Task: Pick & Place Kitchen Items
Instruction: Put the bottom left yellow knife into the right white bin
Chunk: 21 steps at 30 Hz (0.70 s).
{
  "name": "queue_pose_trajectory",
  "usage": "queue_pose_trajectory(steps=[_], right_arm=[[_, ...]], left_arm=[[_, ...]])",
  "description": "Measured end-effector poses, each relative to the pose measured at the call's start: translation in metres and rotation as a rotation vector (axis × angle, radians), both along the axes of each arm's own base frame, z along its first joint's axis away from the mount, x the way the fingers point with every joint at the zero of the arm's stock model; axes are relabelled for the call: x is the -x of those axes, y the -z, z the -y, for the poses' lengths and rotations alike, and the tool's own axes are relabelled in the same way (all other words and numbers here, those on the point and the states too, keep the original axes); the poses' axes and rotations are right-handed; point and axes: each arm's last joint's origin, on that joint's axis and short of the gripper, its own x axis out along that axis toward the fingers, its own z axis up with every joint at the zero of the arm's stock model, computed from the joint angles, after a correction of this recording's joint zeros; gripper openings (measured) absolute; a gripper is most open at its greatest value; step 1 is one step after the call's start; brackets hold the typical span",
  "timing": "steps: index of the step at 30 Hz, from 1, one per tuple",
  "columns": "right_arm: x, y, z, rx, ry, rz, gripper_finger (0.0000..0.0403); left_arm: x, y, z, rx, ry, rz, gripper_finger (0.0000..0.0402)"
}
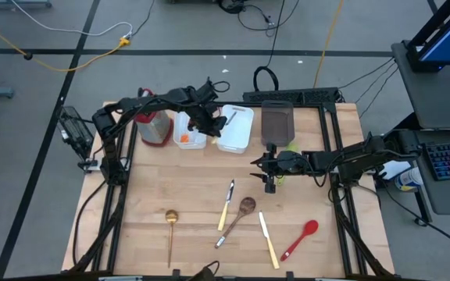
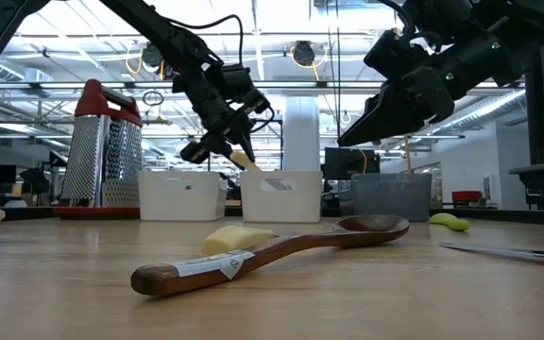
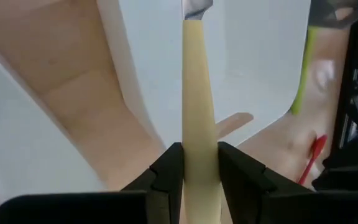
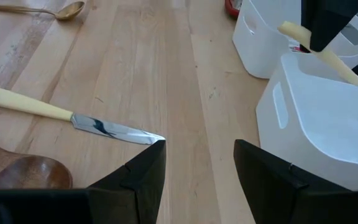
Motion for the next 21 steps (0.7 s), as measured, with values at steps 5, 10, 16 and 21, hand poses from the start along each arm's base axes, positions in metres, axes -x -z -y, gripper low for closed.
queue_pose_trajectory(steps=[5, 10, 16, 21], right_arm=[[0.0, 0.0, 0.0, 0.0, 0.0, -0.001, 0.0183], [0.0, 0.0, 0.0, 0.001, -0.001, -0.001, 0.0183], [0.0, 0.0, 0.0, 0.016, -0.01, -0.008, 0.0183], [0.0, 0.001, 0.0, 0.016, -0.011, -0.009, 0.0183]], left_arm=[[-0.001, 0.0, 0.0, -0.034, 0.041, 0.013, 0.0093], [-0.007, -0.002, 0.002, -0.21, 0.235, 0.111, 0.0093], [-0.013, -0.004, 0.004, -0.212, 0.207, 0.141, 0.0093], [-0.005, 0.0, 0.007, -0.133, 0.186, 0.045, 0.0104]])
